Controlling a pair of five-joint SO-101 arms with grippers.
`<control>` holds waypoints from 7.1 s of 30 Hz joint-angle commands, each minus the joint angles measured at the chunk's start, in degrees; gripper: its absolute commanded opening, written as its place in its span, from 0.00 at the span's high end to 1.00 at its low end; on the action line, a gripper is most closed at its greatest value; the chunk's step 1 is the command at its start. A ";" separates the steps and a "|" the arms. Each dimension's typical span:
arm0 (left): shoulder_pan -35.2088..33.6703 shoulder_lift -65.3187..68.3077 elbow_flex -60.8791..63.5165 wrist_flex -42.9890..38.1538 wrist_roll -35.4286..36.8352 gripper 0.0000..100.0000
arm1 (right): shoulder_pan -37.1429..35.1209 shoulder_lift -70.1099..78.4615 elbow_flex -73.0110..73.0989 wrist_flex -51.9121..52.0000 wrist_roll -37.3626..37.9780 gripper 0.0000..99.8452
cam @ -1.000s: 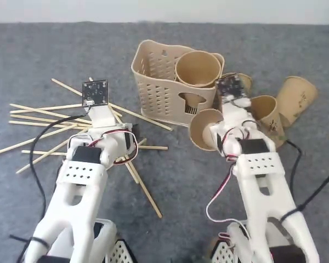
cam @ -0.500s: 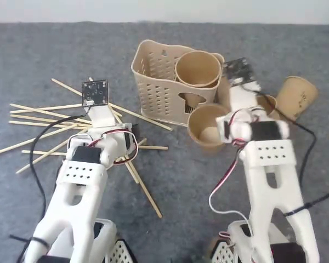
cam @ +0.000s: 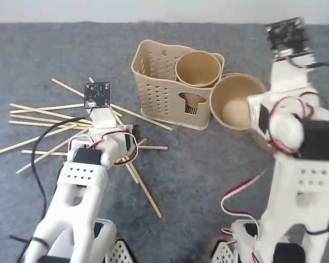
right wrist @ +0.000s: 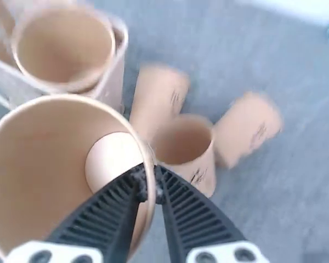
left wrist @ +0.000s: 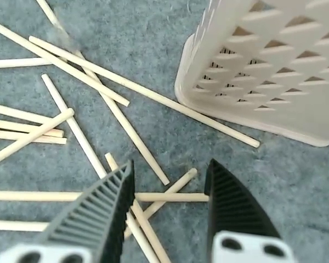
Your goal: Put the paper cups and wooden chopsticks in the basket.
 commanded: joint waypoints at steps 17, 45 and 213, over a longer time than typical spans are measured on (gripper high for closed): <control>0.18 0.00 -0.13 -2.81 -1.14 0.80 | -10.07 31.34 -38.68 -6.55 -12.13 0.99; 0.09 0.09 0.40 -3.96 -1.23 0.80 | -10.15 41.45 -42.73 1.80 -17.32 0.73; 2.55 0.09 2.15 -6.51 -4.92 0.80 | 3.12 71.08 -21.89 -51.38 -24.88 0.99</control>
